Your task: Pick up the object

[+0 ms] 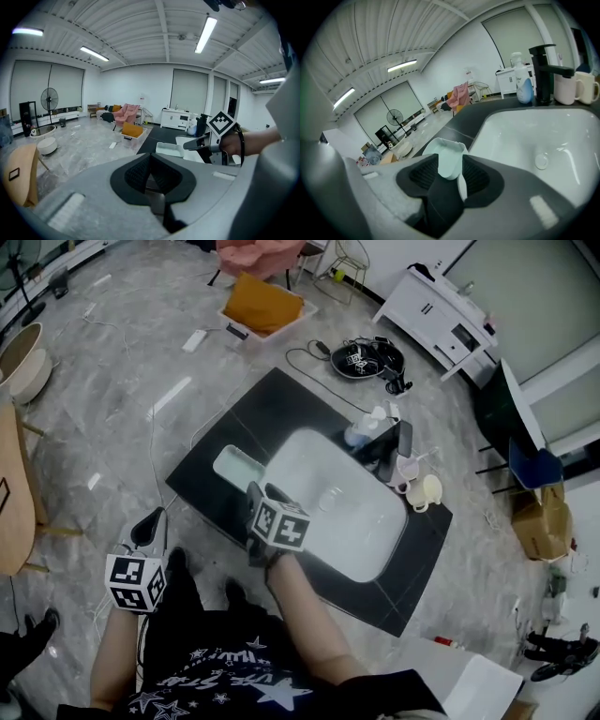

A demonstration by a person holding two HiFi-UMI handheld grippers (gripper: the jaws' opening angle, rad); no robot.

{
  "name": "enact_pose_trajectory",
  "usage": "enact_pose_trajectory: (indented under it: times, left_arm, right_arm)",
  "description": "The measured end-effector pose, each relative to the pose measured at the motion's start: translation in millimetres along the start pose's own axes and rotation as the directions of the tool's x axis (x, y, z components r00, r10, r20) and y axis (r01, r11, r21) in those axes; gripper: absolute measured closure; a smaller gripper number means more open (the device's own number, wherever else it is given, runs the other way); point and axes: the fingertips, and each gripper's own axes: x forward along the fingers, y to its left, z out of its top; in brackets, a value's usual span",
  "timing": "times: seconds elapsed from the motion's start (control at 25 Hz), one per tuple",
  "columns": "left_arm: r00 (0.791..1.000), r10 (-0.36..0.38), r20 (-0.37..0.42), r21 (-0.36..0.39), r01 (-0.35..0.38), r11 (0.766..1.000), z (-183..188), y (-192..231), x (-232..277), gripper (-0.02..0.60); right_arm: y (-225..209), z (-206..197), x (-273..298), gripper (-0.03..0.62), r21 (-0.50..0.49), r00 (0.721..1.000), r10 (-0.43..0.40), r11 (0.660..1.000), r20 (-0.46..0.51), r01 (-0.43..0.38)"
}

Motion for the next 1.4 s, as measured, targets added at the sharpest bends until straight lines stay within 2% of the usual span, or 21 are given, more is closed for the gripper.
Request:
enact_pose_trajectory:
  times: [0.2,0.52,0.8,1.08,1.4]
  left_arm:
    - [0.994,-0.106,-0.021,0.036,0.106,0.994,12.0,17.0,31.4,0.572]
    - [0.963,-0.258,-0.082,0.080,0.265,0.961,18.4,34.4,71.8,0.572]
    - [0.932,-0.344,-0.110,0.101,0.355,0.929,24.2,40.6,101.0,0.572]
    - [0.914,-0.386,-0.126,0.104,0.399,0.911,24.3,40.9,114.8,0.572]
    - [0.923,-0.368,-0.112,0.105,0.379,0.919,29.8,38.3,114.1,0.572]
  right_arm:
    - [-3.2,3.4,14.8,0.436,0.045,0.994,-0.106,0.993,0.008,0.106]
    - [-14.1,-2.6,31.5,0.463,0.088,0.961,-0.277,0.957,-0.028,0.278]
    - [-16.3,-5.4,37.0,0.489,0.118,0.934,-0.350,0.927,-0.065,0.356]
    - [-24.4,-6.2,35.1,0.564,0.113,0.906,-0.416,0.899,-0.080,0.423]
    - [-29.4,1.8,24.7,0.569,0.132,0.915,-0.399,0.906,-0.059,0.403]
